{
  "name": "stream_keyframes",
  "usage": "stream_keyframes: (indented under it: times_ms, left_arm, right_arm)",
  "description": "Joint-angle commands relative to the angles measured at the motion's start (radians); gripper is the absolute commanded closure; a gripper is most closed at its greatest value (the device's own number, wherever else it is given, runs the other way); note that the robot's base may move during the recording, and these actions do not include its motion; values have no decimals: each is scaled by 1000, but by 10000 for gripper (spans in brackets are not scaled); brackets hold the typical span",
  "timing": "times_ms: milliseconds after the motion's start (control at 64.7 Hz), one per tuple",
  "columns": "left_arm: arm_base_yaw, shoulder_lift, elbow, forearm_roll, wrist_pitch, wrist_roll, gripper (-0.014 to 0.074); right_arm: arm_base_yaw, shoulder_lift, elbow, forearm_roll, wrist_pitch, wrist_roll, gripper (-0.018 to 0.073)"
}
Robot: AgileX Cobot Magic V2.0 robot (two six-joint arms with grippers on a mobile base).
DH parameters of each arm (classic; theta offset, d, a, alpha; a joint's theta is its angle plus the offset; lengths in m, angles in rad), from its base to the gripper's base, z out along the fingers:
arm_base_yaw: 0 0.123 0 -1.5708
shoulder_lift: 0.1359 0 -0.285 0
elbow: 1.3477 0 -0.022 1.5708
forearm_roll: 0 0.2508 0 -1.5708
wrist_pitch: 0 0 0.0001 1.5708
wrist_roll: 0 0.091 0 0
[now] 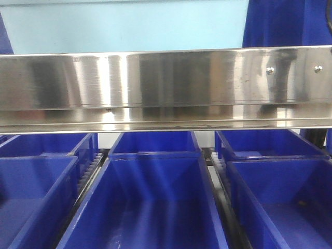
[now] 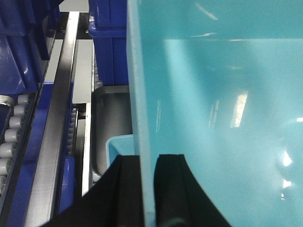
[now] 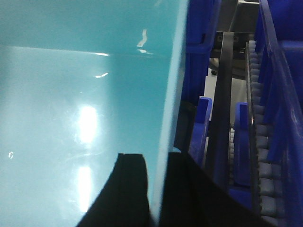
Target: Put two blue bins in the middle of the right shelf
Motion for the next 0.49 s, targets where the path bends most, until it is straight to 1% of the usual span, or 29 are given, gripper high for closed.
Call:
stream_keyframes:
  times_ms: [0, 479]
  left_arm:
    - [2, -15, -12, 3, -41, 6, 707]
    - [2, -15, -12, 3, -41, 6, 707]
  right_arm:
    - [-5, -19, -8, -7, -45, -17, 712]
    - [-5, -19, -8, -7, -45, -17, 712]
